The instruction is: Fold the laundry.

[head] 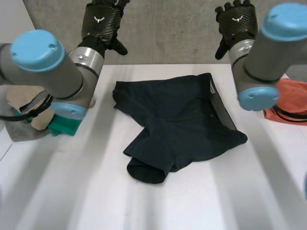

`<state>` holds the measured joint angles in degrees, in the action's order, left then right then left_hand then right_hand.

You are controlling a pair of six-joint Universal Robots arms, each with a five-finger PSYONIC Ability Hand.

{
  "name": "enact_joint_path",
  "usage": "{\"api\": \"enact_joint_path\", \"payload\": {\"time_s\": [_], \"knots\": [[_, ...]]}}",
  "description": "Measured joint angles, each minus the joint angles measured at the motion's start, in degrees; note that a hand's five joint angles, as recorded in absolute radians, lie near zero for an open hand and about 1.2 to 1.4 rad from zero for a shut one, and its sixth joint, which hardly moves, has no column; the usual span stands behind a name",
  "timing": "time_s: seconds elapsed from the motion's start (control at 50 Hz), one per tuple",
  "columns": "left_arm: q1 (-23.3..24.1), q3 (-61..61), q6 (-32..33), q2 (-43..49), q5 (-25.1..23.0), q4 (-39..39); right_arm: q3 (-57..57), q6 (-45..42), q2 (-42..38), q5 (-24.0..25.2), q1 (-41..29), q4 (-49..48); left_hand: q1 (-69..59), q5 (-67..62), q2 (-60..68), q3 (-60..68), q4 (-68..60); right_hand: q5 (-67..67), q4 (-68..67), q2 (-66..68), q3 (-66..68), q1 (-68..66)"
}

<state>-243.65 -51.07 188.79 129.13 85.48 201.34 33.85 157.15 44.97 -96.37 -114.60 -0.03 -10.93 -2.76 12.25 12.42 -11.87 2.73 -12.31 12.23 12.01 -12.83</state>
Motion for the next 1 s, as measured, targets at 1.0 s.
{"api": "enact_joint_path", "payload": {"time_s": [1.0], "knots": [[-4.5, -23.7, 14.2, 5.4, 4.3, 2.5, 57.8, -8.5, 15.4, 19.5, 12.7, -5.2, -54.7, -54.5, 56.2, 55.7, -56.8, 0.2, -0.2, 0.2, 0.2, -0.2]]}}
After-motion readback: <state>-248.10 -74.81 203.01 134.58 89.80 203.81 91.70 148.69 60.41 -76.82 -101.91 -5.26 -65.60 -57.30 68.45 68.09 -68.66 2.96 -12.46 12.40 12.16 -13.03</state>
